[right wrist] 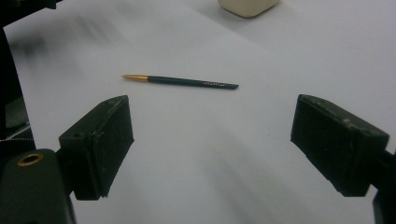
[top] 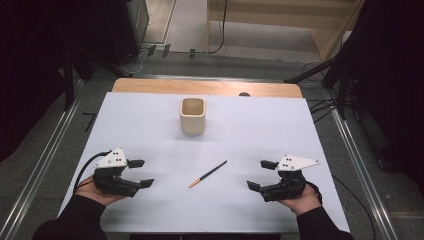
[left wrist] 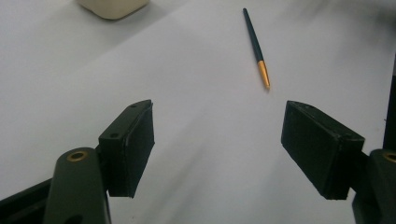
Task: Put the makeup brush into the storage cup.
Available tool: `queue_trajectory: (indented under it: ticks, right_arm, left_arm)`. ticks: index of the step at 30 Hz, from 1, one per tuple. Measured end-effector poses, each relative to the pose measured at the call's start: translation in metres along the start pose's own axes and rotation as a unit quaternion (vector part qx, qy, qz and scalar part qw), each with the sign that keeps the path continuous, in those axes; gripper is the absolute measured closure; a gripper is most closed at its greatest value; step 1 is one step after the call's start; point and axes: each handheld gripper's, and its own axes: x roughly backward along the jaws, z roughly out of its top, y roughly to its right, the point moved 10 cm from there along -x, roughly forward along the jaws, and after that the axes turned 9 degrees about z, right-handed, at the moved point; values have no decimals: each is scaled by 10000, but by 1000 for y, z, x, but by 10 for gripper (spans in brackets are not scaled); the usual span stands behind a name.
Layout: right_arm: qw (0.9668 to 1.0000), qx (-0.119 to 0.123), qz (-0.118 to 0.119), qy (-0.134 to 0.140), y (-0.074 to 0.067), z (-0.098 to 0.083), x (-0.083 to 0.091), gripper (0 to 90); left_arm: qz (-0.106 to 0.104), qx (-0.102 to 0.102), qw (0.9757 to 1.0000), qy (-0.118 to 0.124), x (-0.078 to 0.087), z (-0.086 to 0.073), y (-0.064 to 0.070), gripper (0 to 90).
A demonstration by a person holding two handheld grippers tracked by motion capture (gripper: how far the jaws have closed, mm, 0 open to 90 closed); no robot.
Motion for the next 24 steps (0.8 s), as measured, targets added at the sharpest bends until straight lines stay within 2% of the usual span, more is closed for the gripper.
queue_trajectory:
  ticks: [24]
  right_arm:
    - [9999, 41, -2, -157, 0, -5, -3, 140]
  left_arm:
    - [58, 23, 9999, -114, -1, -3, -1, 263]
